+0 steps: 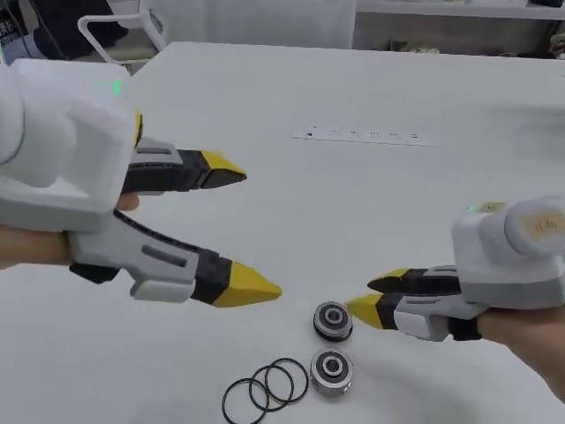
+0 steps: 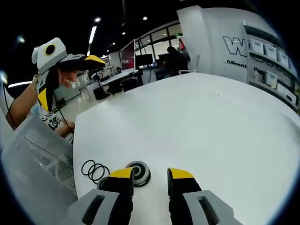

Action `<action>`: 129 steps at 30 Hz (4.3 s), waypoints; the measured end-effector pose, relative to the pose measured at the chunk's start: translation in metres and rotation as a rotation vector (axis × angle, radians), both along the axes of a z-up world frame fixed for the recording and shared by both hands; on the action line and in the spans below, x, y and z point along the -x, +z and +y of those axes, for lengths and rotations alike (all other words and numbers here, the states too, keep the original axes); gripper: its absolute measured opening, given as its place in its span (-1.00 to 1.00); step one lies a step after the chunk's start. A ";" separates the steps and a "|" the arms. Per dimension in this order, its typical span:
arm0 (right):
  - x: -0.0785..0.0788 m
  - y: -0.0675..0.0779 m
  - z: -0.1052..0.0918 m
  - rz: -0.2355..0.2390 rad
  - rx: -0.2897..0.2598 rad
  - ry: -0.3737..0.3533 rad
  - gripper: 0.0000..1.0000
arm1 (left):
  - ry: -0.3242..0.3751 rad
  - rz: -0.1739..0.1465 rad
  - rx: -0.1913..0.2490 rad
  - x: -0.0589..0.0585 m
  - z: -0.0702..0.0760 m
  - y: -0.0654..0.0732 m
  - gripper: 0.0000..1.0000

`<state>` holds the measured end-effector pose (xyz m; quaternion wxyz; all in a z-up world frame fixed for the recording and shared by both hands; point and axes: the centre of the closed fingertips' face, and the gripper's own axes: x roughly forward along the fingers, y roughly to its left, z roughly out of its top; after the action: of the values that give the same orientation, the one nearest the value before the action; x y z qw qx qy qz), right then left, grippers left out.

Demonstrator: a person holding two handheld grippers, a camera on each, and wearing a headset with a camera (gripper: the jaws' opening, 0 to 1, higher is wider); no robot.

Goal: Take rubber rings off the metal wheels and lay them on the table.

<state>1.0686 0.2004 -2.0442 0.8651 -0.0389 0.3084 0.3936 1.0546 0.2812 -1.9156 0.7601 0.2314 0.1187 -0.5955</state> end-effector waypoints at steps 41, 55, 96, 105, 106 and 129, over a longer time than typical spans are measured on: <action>0.022 -0.034 0.016 0.033 0.118 0.153 -0.46 | -0.001 0.105 -0.038 -0.011 -0.058 -0.127 -0.22; 0.022 -0.035 0.019 0.011 0.130 0.162 -0.55 | -0.027 0.104 -0.053 -0.002 -0.067 -0.142 -0.63; 0.020 -0.034 0.019 0.026 0.100 0.141 -0.55 | 0.000 0.176 0.010 -0.004 -0.065 -0.143 -0.84; 0.021 -0.039 0.009 0.027 0.154 0.183 -1.00 | 0.011 0.173 0.013 -0.006 -0.065 -0.143 -0.84; 0.017 -0.036 0.012 -0.009 0.139 0.171 -1.00 | 0.011 0.177 0.015 -0.006 -0.065 -0.143 -0.84; 0.013 -0.039 0.005 0.211 0.039 -0.037 -1.00 | 0.009 0.176 0.019 -0.006 -0.064 -0.143 -0.84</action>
<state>1.0559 0.2057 -2.0836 0.8341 -0.0086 0.4061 0.3733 1.0603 0.2169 -2.0583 0.7516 0.1705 0.1804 -0.6112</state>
